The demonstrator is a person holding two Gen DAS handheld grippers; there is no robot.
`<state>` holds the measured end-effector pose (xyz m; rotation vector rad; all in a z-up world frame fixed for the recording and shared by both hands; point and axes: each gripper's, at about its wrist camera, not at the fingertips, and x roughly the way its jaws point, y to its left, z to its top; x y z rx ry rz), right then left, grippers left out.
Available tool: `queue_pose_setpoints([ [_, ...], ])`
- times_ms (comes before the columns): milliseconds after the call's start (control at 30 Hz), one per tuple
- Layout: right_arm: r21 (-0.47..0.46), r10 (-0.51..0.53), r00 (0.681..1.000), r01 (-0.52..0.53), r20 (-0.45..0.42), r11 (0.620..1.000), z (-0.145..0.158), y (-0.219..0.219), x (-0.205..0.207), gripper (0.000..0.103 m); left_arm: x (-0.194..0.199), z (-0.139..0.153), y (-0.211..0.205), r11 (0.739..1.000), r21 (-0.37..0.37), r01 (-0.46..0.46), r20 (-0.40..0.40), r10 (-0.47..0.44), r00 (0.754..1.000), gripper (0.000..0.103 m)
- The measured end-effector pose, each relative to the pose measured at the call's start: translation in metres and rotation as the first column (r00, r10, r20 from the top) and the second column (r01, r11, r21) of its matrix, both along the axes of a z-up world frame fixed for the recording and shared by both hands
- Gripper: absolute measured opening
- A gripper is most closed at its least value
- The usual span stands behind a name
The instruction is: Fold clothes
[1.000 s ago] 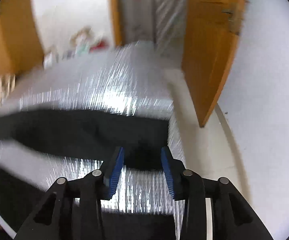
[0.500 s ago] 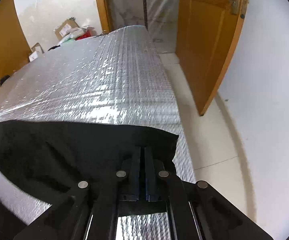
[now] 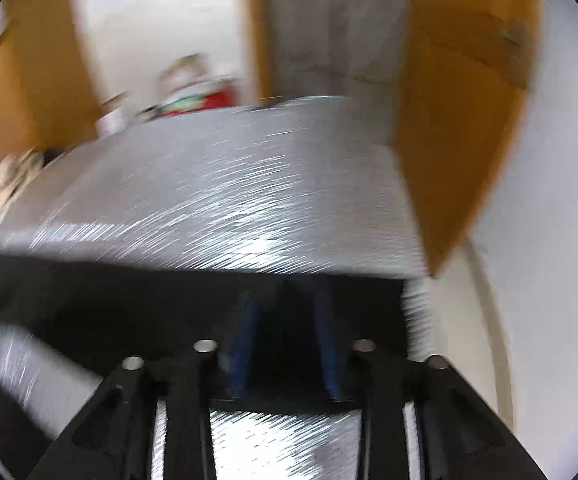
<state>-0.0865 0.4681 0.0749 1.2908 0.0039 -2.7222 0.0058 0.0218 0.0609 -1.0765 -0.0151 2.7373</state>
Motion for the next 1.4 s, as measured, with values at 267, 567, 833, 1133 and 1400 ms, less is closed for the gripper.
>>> queue_pose_setpoints([
  [267,0.113,0.445,0.891,-0.453,0.088,0.884,-0.026,-0.130,0.034,0.034,-0.001,-0.022,-0.020,1.000,0.003,-0.002,0.067,0.002,0.998,0.022],
  [567,0.113,0.512,0.854,-0.520,0.098,0.846,-0.029,-0.148,0.023,0.014,-0.023,-0.042,-0.036,0.999,0.041,-0.029,0.118,0.024,0.993,0.023],
  [833,0.224,0.542,0.834,-0.550,0.102,0.804,-0.026,-0.161,0.036,0.010,-0.018,-0.036,-0.042,0.998,0.059,-0.035,0.095,0.030,0.995,0.023],
  [1133,0.278,0.583,0.811,-0.572,0.052,0.772,-0.028,-0.177,0.030,0.034,-0.014,-0.020,-0.057,0.993,0.045,-0.107,0.041,0.105,0.994,0.024],
  [1400,0.229,0.599,0.796,-0.601,0.087,0.766,-0.032,-0.178,0.016,0.007,-0.009,-0.017,-0.067,0.988,0.064,-0.142,0.039,0.139,0.989,0.024],
])
